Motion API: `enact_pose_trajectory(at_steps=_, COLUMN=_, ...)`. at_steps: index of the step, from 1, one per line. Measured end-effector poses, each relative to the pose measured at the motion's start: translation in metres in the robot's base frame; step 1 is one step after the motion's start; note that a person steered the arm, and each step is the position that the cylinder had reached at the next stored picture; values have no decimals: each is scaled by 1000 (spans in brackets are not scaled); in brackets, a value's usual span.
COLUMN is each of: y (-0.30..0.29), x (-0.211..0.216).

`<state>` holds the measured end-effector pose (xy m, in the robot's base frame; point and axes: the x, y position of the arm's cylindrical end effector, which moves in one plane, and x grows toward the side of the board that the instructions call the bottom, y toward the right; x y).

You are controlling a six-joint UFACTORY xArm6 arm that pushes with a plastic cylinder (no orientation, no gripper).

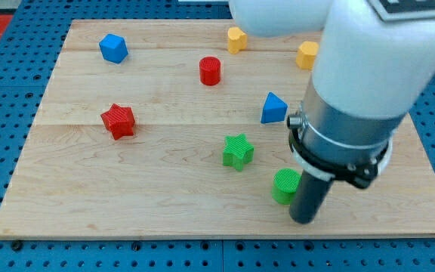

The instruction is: Push the green circle above the green star

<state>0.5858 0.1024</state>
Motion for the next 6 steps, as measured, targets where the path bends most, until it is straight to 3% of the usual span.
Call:
enact_pose_trajectory(at_steps=2, y=5, x=-53)
enact_pose_trajectory(at_steps=3, y=37, x=-19)
enact_pose_trajectory(at_steps=4, y=2, x=-22)
enact_pose_trajectory(at_steps=6, y=-22, x=-99)
